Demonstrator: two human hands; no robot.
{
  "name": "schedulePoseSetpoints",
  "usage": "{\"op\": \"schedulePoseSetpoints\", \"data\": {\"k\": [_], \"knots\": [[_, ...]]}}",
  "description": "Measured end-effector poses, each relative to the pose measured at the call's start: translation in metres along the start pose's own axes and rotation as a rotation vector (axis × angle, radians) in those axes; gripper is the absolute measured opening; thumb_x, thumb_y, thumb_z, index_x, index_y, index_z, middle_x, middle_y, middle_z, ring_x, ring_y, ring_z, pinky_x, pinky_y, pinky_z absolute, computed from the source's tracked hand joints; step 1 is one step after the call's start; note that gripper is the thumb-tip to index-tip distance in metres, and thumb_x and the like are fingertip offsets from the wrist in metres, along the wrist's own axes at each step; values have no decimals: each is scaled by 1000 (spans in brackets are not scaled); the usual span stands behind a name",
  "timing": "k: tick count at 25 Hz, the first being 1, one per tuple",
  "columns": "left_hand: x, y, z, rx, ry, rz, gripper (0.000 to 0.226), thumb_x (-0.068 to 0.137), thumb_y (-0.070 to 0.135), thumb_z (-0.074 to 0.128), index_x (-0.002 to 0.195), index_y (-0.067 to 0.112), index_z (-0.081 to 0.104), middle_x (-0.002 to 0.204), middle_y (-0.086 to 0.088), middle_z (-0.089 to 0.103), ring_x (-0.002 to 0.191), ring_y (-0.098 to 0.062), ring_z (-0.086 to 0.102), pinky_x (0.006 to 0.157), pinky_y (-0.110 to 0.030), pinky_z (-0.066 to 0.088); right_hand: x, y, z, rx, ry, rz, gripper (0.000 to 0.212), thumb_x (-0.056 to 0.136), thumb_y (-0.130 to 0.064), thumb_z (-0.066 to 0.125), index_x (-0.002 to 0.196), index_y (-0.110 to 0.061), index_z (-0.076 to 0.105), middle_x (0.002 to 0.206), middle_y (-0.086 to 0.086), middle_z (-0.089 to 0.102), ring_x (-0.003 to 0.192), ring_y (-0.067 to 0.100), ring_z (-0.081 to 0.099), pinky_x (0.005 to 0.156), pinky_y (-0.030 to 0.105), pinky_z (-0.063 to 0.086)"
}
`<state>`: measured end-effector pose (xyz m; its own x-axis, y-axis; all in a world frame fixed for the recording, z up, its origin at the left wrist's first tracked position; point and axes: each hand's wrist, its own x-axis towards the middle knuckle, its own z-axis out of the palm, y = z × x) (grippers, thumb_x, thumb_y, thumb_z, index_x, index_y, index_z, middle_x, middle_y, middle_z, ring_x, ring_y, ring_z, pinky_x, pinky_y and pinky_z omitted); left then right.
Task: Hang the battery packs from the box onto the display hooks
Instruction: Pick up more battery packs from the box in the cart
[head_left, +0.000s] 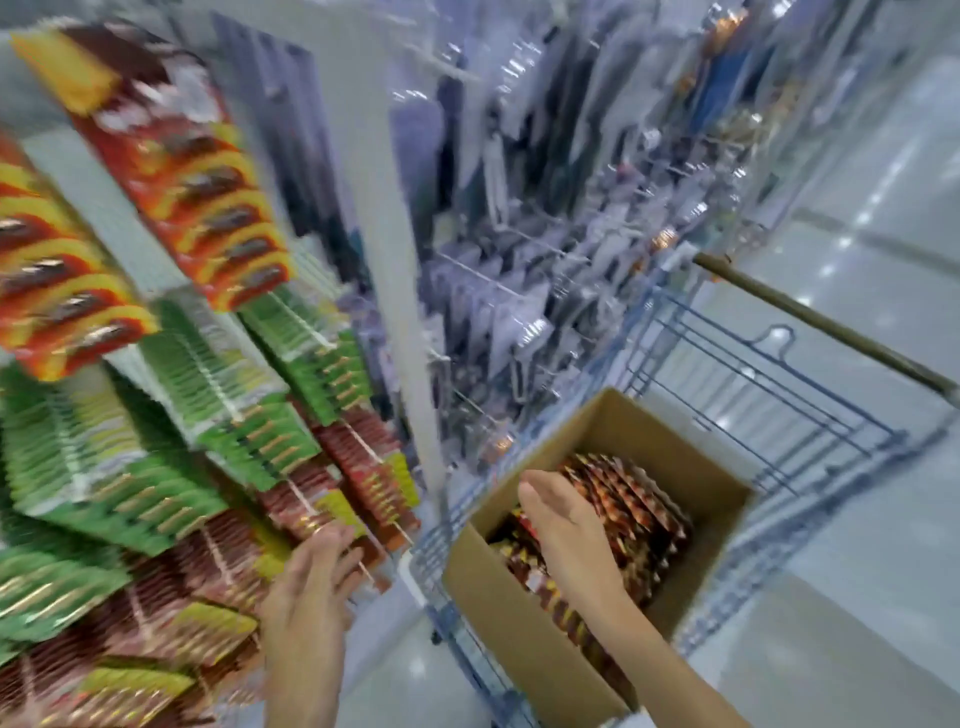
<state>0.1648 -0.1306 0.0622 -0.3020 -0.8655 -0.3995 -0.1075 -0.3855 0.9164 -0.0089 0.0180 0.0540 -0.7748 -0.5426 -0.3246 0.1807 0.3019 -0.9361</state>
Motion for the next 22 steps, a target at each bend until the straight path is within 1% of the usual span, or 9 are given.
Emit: {"op": "schedulePoseSetpoints", "data": {"k": [1,3,6,8,11,14,16,18,22], "knots": [[-1,-14,20,28,-54,-35,21,106,23,56,112,11,72,110,-3,74,116,-31,67,97,-40,51,1,17,-21,1,64,53,25,103,-36,58,127,-29,63,123,-20,65,119,-5,59,95,10,46],[-4,-45,63,122,-177,-101,18,106,24,57,104,18,73,113,-3,74,117,-29,67,106,-45,48,2,52,-64,-43,165,158,30,103,-38,57,130,-25,62,125,-14,65,122,6,60,103,23,46],[-3,-88,122,307,-297,-138,17,104,33,60,110,26,74,119,5,73,114,-18,68,104,-39,49,6,87,-112,-89,246,316,37,105,-39,55,135,-19,59,126,-5,62,123,16,57,105,34,44],[4,-118,163,407,-364,-150,14,102,36,62,109,30,73,115,8,74,111,-16,69,104,-42,52,10,104,-137,-71,259,421,37,106,-37,55,137,-18,56,126,-4,60,119,14,55,102,31,42],[22,-163,226,587,-416,-120,22,99,36,63,111,22,76,108,3,77,104,-17,72,100,-47,55,21,123,-159,-51,267,526,33,105,-34,56,135,-19,57,125,-3,60,113,13,55,97,27,41],[44,-202,286,725,-409,-149,26,102,25,62,122,11,72,116,-6,76,105,-19,70,101,-37,55,37,135,-175,-58,258,566,35,105,-35,56,138,-22,56,131,-5,60,115,11,54,98,27,40],[58,-223,316,864,-367,-133,28,103,20,61,126,6,70,123,-8,73,113,-23,67,99,-29,47,49,136,-184,-57,246,571,36,105,-34,56,139,-25,54,130,-10,58,117,9,53,99,25,38],[71,-240,339,939,-290,-157,29,103,16,59,128,3,67,128,-11,69,120,-28,63,99,-32,45,60,135,-193,-43,235,558,35,105,-33,56,139,-27,54,131,-12,58,119,7,53,100,23,38],[89,-259,362,1013,-168,-198,36,101,18,65,133,4,60,134,-17,62,122,-34,61,98,-40,50,70,137,-205,-87,235,527,34,103,-33,58,137,-31,54,132,-16,59,119,3,55,96,18,40]]}}
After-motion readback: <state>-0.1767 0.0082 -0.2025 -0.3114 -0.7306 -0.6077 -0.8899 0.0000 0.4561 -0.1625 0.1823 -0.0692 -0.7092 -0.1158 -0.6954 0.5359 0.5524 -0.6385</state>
